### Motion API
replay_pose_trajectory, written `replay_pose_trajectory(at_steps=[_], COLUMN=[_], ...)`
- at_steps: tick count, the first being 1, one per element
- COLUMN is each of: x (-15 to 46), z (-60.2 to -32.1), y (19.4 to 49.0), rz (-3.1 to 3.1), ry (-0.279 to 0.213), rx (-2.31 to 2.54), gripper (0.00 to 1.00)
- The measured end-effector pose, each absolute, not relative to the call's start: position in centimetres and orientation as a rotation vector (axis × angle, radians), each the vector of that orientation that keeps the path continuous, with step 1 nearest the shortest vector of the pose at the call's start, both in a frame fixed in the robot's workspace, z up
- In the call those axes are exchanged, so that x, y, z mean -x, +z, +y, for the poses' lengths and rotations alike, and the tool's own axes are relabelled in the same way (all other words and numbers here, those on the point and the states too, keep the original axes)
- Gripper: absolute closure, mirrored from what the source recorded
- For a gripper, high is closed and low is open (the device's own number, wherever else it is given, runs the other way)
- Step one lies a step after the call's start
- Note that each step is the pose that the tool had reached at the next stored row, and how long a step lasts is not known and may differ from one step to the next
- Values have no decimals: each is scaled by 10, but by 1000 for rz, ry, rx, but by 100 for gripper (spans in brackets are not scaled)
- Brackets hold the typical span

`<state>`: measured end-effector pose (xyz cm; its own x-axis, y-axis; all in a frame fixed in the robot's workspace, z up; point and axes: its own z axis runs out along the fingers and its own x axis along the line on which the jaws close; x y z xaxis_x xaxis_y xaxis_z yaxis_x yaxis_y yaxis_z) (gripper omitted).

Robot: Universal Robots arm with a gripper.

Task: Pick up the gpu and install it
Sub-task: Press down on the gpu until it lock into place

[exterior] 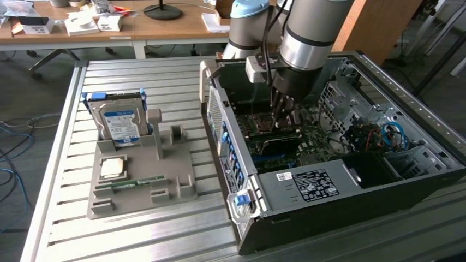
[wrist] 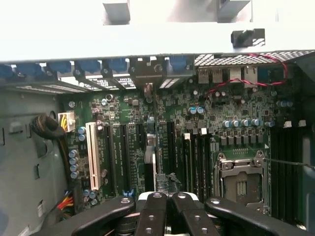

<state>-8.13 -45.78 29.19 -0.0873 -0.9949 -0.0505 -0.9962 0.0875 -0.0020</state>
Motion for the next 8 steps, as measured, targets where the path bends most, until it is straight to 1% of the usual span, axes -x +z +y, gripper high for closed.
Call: replay_pose_trajectory(at_steps=[8], x=[82], z=[-458], y=[283], rz=[2288], ry=[51], rx=[2096], gripper=[89])
